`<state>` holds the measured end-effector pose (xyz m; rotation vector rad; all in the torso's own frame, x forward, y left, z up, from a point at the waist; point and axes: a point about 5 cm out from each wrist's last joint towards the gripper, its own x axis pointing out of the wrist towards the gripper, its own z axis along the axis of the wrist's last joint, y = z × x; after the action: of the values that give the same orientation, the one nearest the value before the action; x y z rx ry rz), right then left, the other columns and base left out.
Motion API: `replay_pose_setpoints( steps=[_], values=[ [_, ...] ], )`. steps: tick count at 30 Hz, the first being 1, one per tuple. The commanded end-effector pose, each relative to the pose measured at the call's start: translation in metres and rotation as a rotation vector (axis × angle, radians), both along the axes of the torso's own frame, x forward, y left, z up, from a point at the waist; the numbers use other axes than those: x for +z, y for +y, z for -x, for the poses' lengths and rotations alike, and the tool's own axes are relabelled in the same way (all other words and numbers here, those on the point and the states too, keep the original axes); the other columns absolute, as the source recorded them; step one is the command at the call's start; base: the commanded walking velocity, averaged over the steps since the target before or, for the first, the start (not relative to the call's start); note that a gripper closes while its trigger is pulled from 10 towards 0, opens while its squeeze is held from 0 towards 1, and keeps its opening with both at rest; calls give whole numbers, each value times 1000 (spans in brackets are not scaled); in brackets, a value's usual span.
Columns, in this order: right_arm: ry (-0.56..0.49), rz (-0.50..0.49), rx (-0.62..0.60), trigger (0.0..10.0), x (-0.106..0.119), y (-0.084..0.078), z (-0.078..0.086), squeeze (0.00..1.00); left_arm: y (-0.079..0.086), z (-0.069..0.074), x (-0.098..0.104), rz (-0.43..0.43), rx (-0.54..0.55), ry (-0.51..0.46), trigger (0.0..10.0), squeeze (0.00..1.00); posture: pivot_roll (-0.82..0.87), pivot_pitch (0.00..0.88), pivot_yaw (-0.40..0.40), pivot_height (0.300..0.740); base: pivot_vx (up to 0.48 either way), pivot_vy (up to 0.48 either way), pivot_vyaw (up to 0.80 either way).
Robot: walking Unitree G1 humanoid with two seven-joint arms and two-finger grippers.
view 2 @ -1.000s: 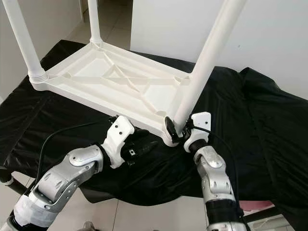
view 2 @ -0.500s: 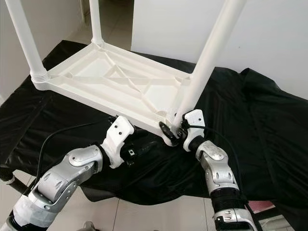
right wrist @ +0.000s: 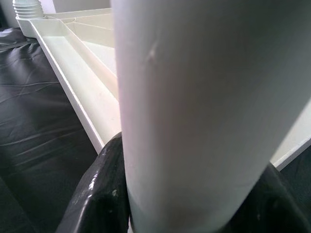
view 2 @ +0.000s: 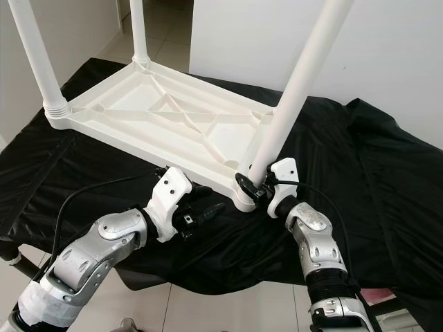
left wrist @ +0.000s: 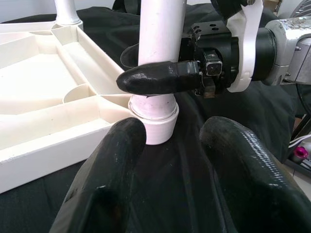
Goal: Building children table
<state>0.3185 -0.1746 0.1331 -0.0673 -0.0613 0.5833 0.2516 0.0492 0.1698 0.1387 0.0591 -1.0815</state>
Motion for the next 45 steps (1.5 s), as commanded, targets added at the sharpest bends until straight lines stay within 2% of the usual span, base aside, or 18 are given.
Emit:
replay_pose_setpoints(
  steps=[1,4,10,15,17,18,20,22,23,24,26,27,29,35,45],
  values=[
    [21,14,26,10000,-6,3,5,0,-2,3,0,0,-38,-6,10000,0,67,24,-137,740,0,0,0],
    [20,3,13,10000,-7,3,7,0,-2,3,0,-2,-40,-5,10000,0,64,24,-137,740,0,0,0],
    [12,-34,-99,10000,-6,10,7,0,-3,4,-3,-3,-45,3,10000,0,58,23,-138,740,0,0,0],
    [32,-93,-232,10000,-6,8,13,0,-4,3,-2,4,-43,1,10000,0,56,20,-139,740,0,0,0],
    [33,-98,-240,10000,-6,8,14,0,-4,4,-2,4,-43,1,10000,0,56,20,-139,740,0,0,0],
    [34,-94,-300,10000,-7,8,17,0,-4,4,-2,4,-45,2,10000,0,53,20,-137,740,0,0,0],
    [34,-94,-300,10000,-7,8,17,0,-4,4,-2,4,-45,2,10000,0,53,20,-137,740,0,0,0],
    [21,-98,-478,10000,-9,7,24,0,-4,3,-2,1,-49,2,10000,0,49,20,-131,740,0,0,0],
    [21,-98,-478,10000,-9,7,24,0,-4,3,-2,1,-49,2,10000,0,49,20,-131,740,0,0,0],
    [-4,-157,-661,10000,-7,6,33,0,-4,2,-1,0,-52,0,10000,0,51,21,-130,740,0,0,0],
    [-4,-157,-661,10000,-7,6,33,0,-4,2,-1,0,-52,0,10000,0,51,21,-130,740,0,0,0],
    [0,-189,-706,10000,-7,7,36,0,-3,2,-1,-1,-53,-2,10000,0,51,21,-129,740,0,0,0],
    [19,-219,-738,10000,-8,17,44,0,-3,2,0,0,-53,-3,10000,0,52,22,-127,740,0,0,0],
    [35,-207,-774,10000,-8,14,47,0,-6,3,0,5,-62,0,10000,0,42,22,-117,740,0,0,0],
    [28,-192,-803,10000,-4,19,49,0,-6,1,0,3,-65,-1,10000,0,42,22,-113,740,0,0,0]
  ],
)
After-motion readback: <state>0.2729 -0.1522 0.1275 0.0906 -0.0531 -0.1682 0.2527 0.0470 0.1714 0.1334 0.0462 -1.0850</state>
